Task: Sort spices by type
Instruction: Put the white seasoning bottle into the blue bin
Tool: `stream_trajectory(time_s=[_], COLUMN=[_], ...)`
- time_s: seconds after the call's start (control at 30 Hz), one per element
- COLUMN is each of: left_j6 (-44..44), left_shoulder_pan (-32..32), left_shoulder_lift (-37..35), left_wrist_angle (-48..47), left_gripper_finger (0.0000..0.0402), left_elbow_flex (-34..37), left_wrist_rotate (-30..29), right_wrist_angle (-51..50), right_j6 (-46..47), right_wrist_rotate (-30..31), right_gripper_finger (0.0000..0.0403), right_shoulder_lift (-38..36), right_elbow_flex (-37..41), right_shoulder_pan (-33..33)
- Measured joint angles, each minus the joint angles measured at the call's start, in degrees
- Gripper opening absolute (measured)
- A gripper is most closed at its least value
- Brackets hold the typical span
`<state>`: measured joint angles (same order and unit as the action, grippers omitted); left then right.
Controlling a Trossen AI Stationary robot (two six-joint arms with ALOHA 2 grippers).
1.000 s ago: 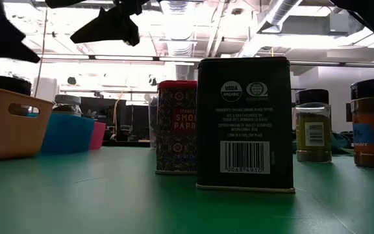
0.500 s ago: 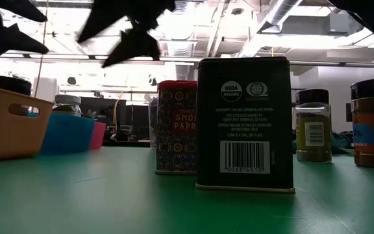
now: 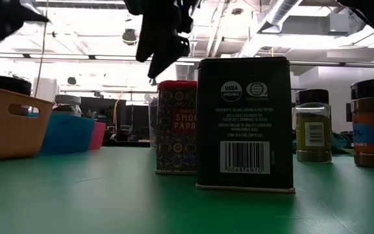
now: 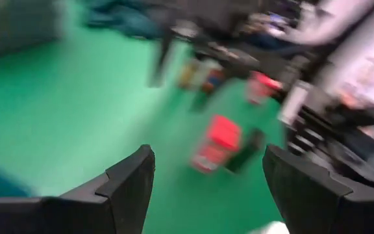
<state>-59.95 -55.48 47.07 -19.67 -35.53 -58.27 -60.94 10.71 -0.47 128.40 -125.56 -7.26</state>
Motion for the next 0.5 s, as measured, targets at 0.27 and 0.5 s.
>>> stream_trajectory(time_s=[0.27, 0.5], left_j6=[18.8, 22.9], left_shoulder_pan=[0.0, 0.0], left_shoulder_lift=[5.7, 14.1], left_wrist_angle=[18.7, 23.3], left_gripper_finger=[0.0274, 0.0274], left_elbow_flex=[0.0, -0.7], left_wrist_rotate=[12.2, 17.5], right_wrist_angle=[-2.0, -4.8], right_j6=[1.0, 1.5], right_wrist_rotate=[0.4, 0.8], right_gripper_finger=[0.0311, 0.0311], right_shoulder_lift=[0.0, -1.5], right_elbow_flex=[0.0, 0.0], right_shoulder_pan=[1.4, 2.6])
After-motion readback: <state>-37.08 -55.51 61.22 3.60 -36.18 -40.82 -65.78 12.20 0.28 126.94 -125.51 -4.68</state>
